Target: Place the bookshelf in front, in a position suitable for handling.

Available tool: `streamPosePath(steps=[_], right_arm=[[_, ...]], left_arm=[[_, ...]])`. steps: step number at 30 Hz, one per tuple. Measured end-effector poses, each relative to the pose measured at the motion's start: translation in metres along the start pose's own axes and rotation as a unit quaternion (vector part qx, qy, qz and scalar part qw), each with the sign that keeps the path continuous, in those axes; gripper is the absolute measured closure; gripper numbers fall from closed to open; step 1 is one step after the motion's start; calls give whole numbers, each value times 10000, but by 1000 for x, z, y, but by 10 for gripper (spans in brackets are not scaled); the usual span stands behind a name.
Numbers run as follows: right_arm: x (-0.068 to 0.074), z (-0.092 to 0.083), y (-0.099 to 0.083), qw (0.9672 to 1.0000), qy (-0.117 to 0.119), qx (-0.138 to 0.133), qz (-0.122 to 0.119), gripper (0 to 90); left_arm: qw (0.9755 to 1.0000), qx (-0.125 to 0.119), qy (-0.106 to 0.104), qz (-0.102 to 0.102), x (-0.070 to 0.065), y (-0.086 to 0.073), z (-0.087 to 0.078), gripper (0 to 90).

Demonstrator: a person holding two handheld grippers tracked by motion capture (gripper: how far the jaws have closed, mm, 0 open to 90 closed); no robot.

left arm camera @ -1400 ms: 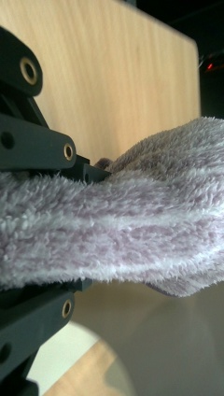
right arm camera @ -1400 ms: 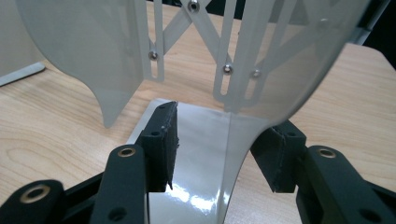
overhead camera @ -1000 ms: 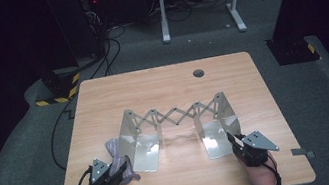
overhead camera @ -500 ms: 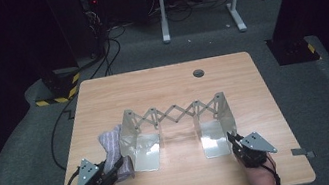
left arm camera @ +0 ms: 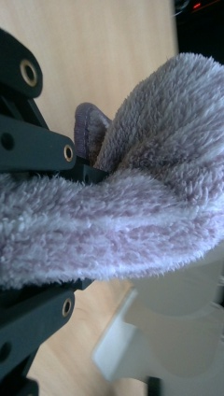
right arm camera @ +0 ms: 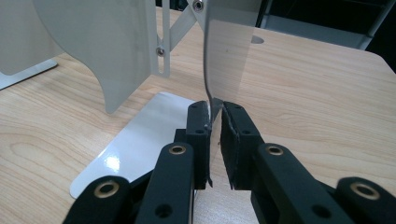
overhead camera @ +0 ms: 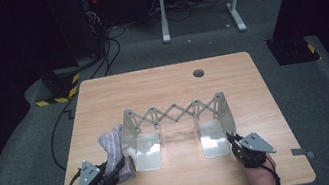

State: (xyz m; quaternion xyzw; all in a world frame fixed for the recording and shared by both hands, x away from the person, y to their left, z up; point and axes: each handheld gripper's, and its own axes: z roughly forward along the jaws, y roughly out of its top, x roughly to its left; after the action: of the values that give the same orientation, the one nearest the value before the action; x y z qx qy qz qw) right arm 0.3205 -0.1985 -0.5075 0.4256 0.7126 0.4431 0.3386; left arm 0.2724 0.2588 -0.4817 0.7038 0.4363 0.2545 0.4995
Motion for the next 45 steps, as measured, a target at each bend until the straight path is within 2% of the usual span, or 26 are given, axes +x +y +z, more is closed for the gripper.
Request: streamPosePath(steps=[4,8,11,14,19,23,25,28,33,36,39,45], right_arm=[[1,0,0,10000,4,0,-9,817],[2,0,0,10000,13,0,-28,816],[2,0,0,10000,21,-10,-40,816],[2,0,0,10000,25,-9,-43,812],[2,0,-1,10000,38,-9,-73,802],[2,0,-1,10000,47,-3,-84,786],[2,0,-1,9999,66,-3,-117,755],[4,0,0,9998,72,-39,-186,723],[4,0,0,9998,81,-57,-182,709],[4,0,0,9998,76,-53,-187,708],[4,0,0,9998,83,-52,-185,708],[4,-1,-1,9998,79,-52,-198,708]], left_arm=[[9992,383,-53,-123,2,-14,15,645],[9956,917,-24,-185,9,-28,30,644],[9940,1076,-17,-214,11,-32,36,644],[9942,1020,-56,-328,12,-31,34,643],[9969,740,-55,-258,7,-20,24,643],[9992,382,5,-71,1,-5,12,643],[10000,58,40,0,-1,5,0,643],[9997,-253,62,15,-2,14,-12,643],[9975,-699,77,115,-8,28,-34,643],[9971,-746,65,160,-11,29,-37,643],[9977,-644,71,177,-12,25,-32,641],[9998,-201,-9,-73,-7,7,-16,641]])
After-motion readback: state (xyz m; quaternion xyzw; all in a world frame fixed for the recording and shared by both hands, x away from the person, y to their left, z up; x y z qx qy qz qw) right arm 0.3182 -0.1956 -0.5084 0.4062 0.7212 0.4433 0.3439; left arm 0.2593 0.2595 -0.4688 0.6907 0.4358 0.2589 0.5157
